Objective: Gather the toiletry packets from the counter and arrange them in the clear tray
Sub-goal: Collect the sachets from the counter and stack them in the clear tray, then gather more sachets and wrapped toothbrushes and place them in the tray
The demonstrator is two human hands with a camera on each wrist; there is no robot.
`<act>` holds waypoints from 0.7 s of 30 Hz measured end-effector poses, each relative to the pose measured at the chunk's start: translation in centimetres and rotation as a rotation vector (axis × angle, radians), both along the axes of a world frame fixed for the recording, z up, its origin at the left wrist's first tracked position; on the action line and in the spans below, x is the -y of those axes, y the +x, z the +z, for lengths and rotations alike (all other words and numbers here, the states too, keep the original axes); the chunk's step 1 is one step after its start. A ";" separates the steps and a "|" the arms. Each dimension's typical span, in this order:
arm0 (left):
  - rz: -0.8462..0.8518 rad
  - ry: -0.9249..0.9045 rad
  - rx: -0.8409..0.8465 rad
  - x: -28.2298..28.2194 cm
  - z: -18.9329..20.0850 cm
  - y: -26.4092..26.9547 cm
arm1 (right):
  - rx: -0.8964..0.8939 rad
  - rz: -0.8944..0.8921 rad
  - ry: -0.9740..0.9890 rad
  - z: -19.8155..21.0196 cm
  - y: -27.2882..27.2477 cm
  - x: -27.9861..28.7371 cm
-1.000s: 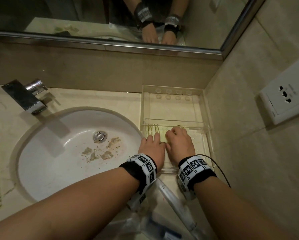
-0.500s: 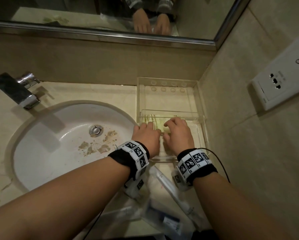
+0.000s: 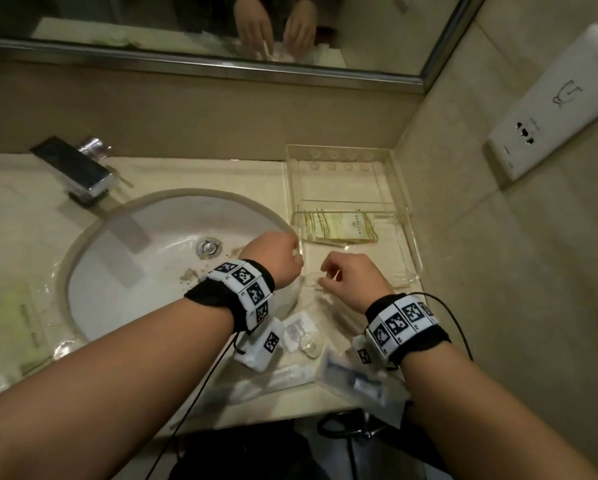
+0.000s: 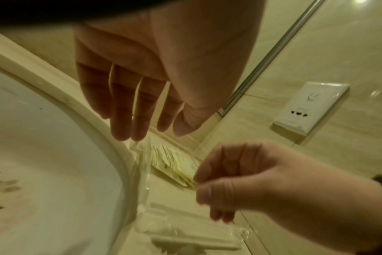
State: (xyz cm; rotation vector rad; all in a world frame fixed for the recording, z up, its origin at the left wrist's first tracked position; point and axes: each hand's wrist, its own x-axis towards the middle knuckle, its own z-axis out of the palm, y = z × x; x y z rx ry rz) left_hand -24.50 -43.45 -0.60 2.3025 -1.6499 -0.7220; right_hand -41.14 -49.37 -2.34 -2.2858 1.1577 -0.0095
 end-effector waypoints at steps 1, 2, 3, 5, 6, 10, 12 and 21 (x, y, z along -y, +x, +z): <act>0.014 0.002 -0.025 -0.9 0.0 0.5 | -0.034 -0.002 0.037 -0.2 0.1 -1.0; 0.027 0.007 -0.046 -2.0 0.0 0.9 | -0.063 -0.007 0.072 -0.4 0.3 -2.0; 0.039 0.013 -0.063 -3.0 -0.2 1.3 | -0.086 -0.009 0.096 -0.6 0.5 -3.0; 0.066 0.027 -0.101 -5.1 -0.8 1.9 | -0.120 -0.002 0.115 -1.1 1.2 -4.9; 0.082 0.037 -0.124 -6.1 -1.1 2.3 | -0.128 0.007 0.118 -1.2 1.6 -5.7; 0.177 0.065 -0.191 -10.2 -2.1 4.0 | -0.100 0.068 0.124 -1.5 4.1 -8.8; 0.235 0.068 -0.216 -12.1 -2.3 5.2 | -0.094 0.119 0.121 -1.5 6.2 -10.0; 0.574 0.010 -0.260 -21.0 -1.9 14.1 | -0.070 0.407 0.075 -0.7 19.2 -15.8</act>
